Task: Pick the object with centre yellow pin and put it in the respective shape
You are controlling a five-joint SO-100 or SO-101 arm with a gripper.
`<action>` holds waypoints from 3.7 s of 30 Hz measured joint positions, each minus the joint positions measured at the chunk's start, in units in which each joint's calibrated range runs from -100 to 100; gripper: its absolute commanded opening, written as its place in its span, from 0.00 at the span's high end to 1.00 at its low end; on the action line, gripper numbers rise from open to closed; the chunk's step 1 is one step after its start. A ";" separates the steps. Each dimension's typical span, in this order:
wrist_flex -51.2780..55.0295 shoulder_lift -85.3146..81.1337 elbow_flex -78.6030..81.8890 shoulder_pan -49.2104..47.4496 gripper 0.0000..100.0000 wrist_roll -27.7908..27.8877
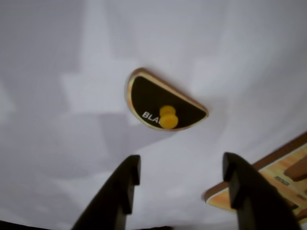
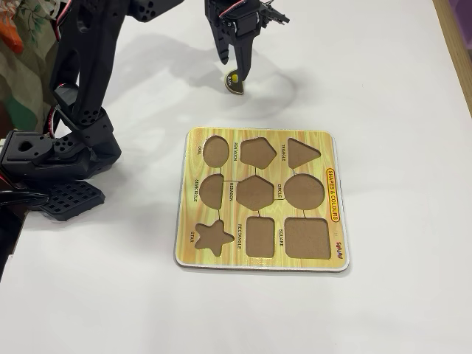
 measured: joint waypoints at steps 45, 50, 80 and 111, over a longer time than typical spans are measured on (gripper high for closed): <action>-0.34 10.91 -7.82 -1.68 0.81 0.00; -0.09 10.91 -7.82 -1.68 0.94 0.00; -5.83 10.82 -7.91 -0.94 0.94 0.00; -6.34 6.53 -0.63 3.09 0.94 0.00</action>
